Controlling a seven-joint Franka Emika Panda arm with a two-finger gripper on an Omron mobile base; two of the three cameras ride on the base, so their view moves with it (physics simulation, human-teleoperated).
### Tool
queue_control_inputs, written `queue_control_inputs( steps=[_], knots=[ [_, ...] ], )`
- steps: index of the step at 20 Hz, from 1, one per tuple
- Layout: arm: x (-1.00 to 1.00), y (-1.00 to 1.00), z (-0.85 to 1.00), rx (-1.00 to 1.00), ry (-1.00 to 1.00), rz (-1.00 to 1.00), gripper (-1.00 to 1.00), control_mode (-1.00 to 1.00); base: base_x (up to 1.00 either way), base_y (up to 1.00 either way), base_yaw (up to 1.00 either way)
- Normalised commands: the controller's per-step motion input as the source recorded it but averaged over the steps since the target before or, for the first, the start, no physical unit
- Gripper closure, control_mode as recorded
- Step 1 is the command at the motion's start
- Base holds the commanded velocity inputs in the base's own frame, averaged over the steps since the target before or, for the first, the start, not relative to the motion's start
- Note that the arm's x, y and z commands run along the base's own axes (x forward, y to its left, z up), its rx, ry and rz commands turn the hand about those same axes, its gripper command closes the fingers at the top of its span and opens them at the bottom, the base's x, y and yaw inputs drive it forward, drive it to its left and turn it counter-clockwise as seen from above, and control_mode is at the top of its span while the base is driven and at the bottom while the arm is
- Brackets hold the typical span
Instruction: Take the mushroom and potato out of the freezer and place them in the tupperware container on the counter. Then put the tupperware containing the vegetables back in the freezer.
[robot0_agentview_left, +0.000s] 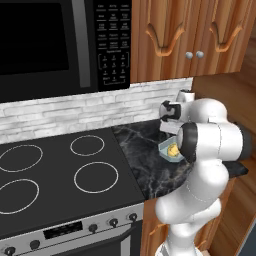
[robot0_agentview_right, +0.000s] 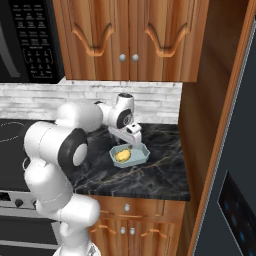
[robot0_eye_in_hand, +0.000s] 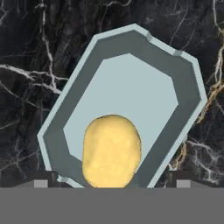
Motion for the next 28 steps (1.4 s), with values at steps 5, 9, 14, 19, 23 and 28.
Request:
queue_control_inputs(
  steps=[5,9,14,19,23,28],
  knots=[
    [-0.93,0.0,0.89,0.0,-0.08,0.0,-1.0,-1.0,0.0,0.0,0.0],
    [-1.0,0.0,0.64,0.0,-0.03,0.0,-1.0,-1.0,0.0,0.0,0.0],
    [-1.0,0.01,0.55,0.0,-0.04,0.0,-1.0,-1.0,0.0,0.0,0.0],
    [-1.0,0.23,0.55,0.0,-0.01,0.0,-1.0,-1.0,0.0,0.0,0.0],
    [-1.0,0.47,0.58,0.0,0.0,0.03,-1.0,-1.0,0.0,0.0,0.0],
    [-0.84,0.55,0.47,0.0,0.0,0.1,-1.0,-1.0,0.0,0.0,0.0]
  ],
)
